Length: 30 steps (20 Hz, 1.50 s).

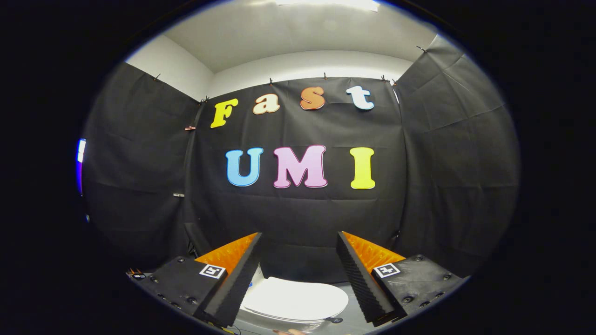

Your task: Open the toilet lid.

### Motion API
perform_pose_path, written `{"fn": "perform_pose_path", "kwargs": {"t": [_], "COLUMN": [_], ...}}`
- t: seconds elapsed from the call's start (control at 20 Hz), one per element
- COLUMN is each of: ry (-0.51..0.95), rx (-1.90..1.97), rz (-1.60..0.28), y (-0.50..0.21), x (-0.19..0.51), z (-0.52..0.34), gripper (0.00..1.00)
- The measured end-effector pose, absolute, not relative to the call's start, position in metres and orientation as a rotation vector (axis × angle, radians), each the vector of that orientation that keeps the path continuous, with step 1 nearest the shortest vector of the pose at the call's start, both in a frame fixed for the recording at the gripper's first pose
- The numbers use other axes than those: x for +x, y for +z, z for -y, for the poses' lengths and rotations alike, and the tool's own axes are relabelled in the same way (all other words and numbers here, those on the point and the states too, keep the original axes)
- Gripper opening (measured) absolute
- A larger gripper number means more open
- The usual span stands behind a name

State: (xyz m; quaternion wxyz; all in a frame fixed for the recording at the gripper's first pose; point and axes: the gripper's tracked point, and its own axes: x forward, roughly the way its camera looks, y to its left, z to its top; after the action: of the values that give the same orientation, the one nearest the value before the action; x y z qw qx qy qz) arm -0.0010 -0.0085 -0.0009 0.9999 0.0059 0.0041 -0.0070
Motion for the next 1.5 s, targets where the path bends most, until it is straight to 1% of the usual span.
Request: {"fn": "perform_pose_path", "kwargs": {"t": [0.55,0.9,1.15,1.5], "ry": [-0.098,-0.171,-0.237,-0.368], "rx": [0.043,0.156,0.295,0.571], "rz": [-0.017,-0.111,-0.211,-0.445], "y": [-0.002,-0.042,-0.100,-0.241], "x": [0.011,0.041,0.066,0.080], "z": [0.049,0.104,0.156,0.227], "gripper": [0.99,0.99,0.99,0.99]}}
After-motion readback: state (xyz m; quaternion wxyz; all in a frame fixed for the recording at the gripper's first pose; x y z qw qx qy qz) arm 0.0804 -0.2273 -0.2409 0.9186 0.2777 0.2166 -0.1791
